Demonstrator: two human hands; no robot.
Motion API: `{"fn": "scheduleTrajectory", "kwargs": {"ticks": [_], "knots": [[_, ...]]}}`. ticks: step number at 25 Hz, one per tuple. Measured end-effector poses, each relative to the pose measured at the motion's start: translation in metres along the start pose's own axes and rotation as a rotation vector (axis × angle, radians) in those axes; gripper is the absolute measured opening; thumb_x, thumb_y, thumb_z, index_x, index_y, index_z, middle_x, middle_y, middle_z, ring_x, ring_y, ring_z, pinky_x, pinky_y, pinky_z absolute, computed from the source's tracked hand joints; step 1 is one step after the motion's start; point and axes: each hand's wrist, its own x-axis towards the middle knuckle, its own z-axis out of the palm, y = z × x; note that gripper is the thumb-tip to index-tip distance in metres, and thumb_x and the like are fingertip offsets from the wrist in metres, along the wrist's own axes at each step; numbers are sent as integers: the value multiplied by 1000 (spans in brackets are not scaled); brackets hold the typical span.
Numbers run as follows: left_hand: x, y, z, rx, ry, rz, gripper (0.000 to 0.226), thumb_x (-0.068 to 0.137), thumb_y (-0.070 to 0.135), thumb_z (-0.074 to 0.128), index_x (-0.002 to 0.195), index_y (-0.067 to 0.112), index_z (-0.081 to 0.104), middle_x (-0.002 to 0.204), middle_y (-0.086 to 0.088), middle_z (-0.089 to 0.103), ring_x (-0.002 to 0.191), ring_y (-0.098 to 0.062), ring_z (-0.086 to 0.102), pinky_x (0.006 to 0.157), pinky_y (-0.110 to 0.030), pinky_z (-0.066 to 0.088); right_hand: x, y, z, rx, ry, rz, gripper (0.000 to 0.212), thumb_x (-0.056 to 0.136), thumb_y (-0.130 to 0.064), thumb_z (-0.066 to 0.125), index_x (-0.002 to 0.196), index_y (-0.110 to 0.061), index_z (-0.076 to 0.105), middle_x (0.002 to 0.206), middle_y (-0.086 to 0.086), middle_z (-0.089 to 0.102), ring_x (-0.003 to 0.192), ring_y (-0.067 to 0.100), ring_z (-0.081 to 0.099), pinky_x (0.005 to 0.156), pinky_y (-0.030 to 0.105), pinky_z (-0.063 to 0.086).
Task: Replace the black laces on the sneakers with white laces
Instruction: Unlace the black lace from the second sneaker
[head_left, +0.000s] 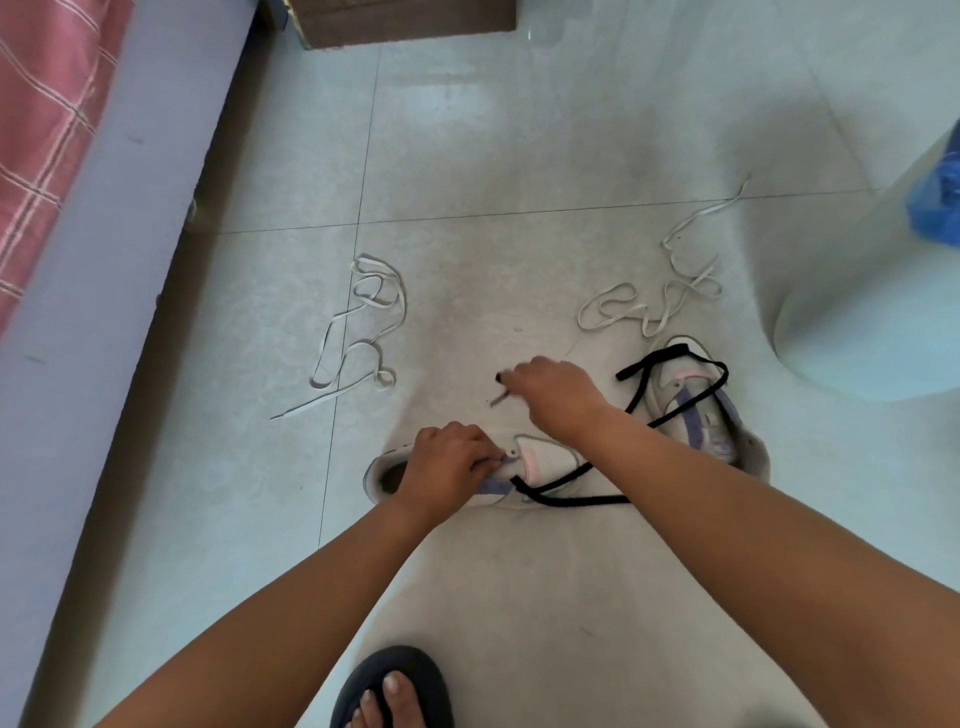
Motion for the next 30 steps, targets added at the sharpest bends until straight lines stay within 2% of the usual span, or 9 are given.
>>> {"fn": "scheduleTrajectory", "kwargs": {"ticks": [3, 6, 11, 13, 17, 21, 25, 28, 30], "knots": [[-12, -1, 6, -12, 62, -1, 27, 95, 39, 49, 113, 31, 67, 115, 15, 62, 108, -8, 52, 88, -27, 31, 16, 22, -20, 357, 186, 394, 26, 98, -12, 40, 122, -14, 49, 106, 9, 61, 100, 28, 56, 67, 32, 35], [-11, 4, 6, -84, 124, -72, 23, 95, 36, 51, 109, 29, 68, 109, 12, 64, 104, -11, 53, 85, -30, 33, 4, 24, -23, 610, 46, 373, 58, 98, -26, 45, 149, -22, 17, 113, 6, 57, 103, 25, 56, 78, 35, 43], [-19, 7, 7, -126, 297, -75, 32, 90, 35, 59, 118, 20, 62, 113, 5, 62, 109, -14, 53, 93, -32, 31, -60, -6, 11, 244, 33, -3, 32, 92, -35, 56, 111, -9, 56, 110, 9, 57, 100, 29, 55, 77, 38, 42], [-28, 6, 13, -66, 288, 15, 43, 81, 38, 68, 119, 18, 61, 114, 2, 61, 108, -18, 55, 93, -37, 35, -79, -18, 26, 190, 136, 66, 35, 90, -39, 59, 100, -6, 60, 100, 11, 60, 92, 32, 58, 72, 40, 42], [-30, 3, 17, 56, 226, 51, 50, 72, 31, 76, 119, 17, 62, 113, -1, 62, 104, -25, 59, 87, -40, 40, -84, -36, 48, 239, -209, 320, 44, 95, -50, 40, 118, -14, 52, 120, 5, 53, 115, 24, 45, 89, 35, 35], [-29, 6, 17, 66, 219, 27, 50, 73, 30, 76, 119, 17, 62, 115, -1, 62, 104, -24, 58, 86, -38, 40, -81, -37, 43, 582, -128, 449, 17, 91, -28, 52, 93, -13, 59, 103, 6, 54, 99, 22, 48, 80, 31, 39], [-29, 7, 17, 76, 295, 60, 51, 62, 23, 83, 109, 14, 66, 104, -2, 65, 93, -27, 63, 78, -41, 45, -70, -29, -13, 1395, -322, 393, 16, 86, -15, 54, 71, -14, 59, 77, 6, 55, 75, 16, 48, 63, 26, 39], [-30, 7, 17, 76, 298, 60, 49, 64, 23, 82, 110, 13, 66, 105, -3, 65, 94, -27, 63, 79, -41, 45, -43, -5, -60, 1760, -108, 333, 24, 94, -32, 47, 95, -20, 68, 100, -2, 69, 97, 11, 58, 78, 29, 45], [-31, 7, 17, 89, 296, 54, 49, 64, 24, 82, 109, 12, 66, 106, -4, 65, 94, -27, 63, 80, -41, 45, -32, 6, -68, 1296, 140, 376, 34, 98, -36, 42, 99, -13, 68, 105, 4, 67, 92, 10, 59, 78, 29, 45]]}}
